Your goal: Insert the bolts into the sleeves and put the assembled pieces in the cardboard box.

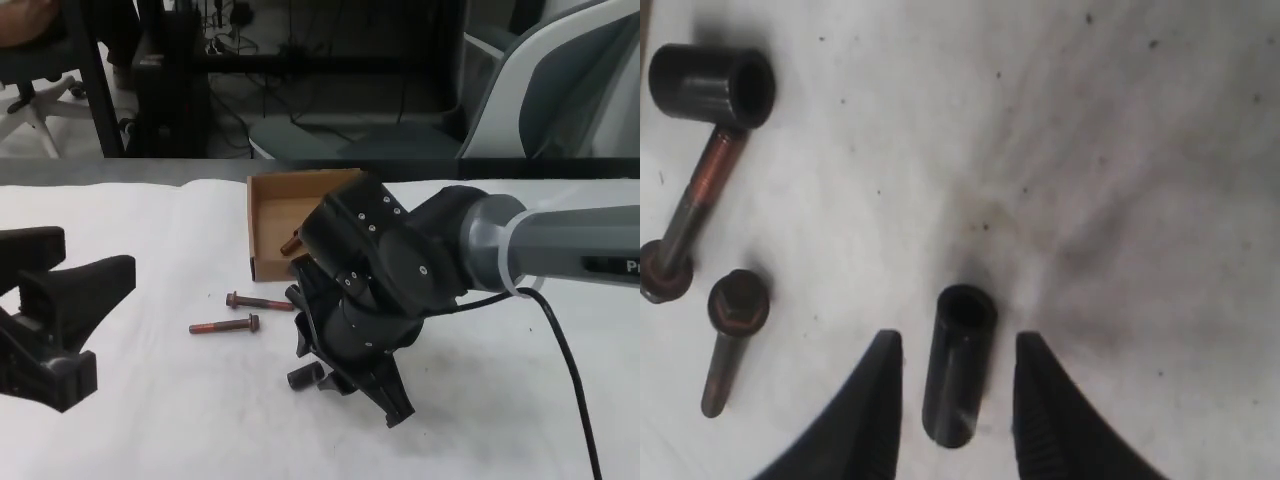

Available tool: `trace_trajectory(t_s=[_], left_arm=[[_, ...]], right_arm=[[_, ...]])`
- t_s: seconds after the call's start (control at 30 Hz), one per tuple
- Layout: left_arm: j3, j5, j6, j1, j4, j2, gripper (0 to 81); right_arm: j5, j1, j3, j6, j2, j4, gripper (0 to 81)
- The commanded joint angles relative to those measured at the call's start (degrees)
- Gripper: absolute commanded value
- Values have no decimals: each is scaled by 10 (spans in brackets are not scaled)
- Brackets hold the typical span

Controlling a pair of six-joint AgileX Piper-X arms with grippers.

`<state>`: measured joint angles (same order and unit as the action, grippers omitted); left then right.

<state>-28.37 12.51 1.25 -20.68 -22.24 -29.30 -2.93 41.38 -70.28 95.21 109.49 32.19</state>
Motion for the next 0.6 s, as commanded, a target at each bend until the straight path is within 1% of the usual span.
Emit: trace_trajectory(t_s=[0.0, 0.57], left_arm=[[-8, -10, -2, 1, 6, 6, 546], [-5, -10, -2, 1, 6, 6, 546]], right_arm=[[0, -4, -5, -4, 7, 0, 377], [-30, -4, -7, 5, 37, -7, 377]])
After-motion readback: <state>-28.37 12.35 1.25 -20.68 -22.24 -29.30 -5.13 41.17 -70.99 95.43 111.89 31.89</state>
